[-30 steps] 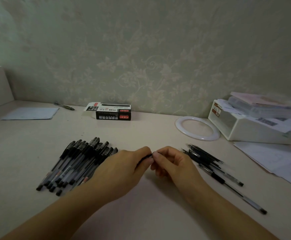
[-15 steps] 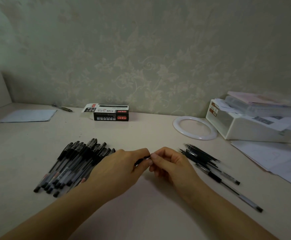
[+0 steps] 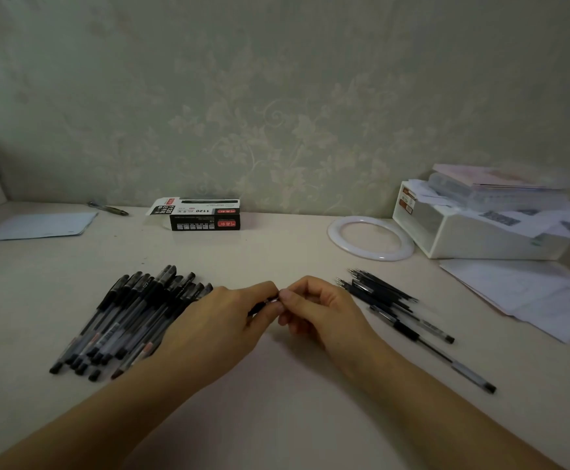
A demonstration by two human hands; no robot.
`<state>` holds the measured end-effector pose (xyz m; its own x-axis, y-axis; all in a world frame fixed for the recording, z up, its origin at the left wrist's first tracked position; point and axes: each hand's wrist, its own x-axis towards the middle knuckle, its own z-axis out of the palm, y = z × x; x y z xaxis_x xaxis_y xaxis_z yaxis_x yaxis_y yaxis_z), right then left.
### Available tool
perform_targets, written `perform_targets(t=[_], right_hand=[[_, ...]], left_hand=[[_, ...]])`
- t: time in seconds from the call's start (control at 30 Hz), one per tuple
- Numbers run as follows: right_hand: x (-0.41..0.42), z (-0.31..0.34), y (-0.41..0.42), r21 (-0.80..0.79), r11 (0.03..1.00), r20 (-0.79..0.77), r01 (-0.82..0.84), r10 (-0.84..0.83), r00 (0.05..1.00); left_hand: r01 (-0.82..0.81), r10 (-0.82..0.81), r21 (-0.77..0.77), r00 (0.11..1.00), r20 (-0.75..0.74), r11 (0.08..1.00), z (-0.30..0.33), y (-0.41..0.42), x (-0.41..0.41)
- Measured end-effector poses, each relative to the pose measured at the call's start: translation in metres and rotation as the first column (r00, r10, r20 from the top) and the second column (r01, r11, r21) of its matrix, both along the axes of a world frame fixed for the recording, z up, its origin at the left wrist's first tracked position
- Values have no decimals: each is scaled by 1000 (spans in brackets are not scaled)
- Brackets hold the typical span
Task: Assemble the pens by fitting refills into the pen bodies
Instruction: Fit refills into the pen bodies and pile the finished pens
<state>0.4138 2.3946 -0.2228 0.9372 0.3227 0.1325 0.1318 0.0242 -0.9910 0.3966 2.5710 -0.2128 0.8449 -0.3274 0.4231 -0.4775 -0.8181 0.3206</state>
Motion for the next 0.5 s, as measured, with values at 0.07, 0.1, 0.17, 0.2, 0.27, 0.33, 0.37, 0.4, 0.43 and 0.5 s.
perform_targets(t=[0.07, 0.1, 0.17, 0.2, 0.27, 0.33, 0.37, 0.4, 0.43, 0.5], right_hand=[[0, 0, 0, 11, 1000, 1, 1, -1, 1000], [0, 0, 0, 11, 1000, 4, 3, -3, 1000], [-1, 0, 0, 3, 1000, 10, 7, -7, 1000], [-1, 0, 0, 1, 1000, 10, 11, -11, 1000], [0, -1, 1, 5, 1000, 6, 30, -30, 1000], [1, -1, 2, 6, 998, 2, 61, -61, 998], [1, -1, 3, -1, 997, 10, 75, -75, 997], [1, -2, 3, -16, 996, 27, 84, -84, 996], [1, -2, 4, -34, 996, 47, 89, -87, 995], [1, -3, 6, -66, 994, 70, 85, -81, 994]], left_hand=[[-4, 4, 1, 1000, 2, 1000, -1, 0, -1], [-7, 7, 5, 1000, 6, 1000, -1, -1, -1], [-31, 30, 37, 999, 39, 999, -1, 0, -3], [-40, 37, 54, 998, 55, 998, -1, -1, -4], [-5, 4, 37, 1000, 30, 999, -1, -4, -5], [53, -53, -7, 998, -23, 999, -1, -9, -6], [66, -66, -17, 997, -34, 998, -2, -10, -6], [66, -66, -13, 997, -34, 998, -2, -11, -6], [52, -51, 7, 998, -21, 999, -3, -10, -5], [14, -15, 63, 1000, 20, 998, -4, -8, -3]])
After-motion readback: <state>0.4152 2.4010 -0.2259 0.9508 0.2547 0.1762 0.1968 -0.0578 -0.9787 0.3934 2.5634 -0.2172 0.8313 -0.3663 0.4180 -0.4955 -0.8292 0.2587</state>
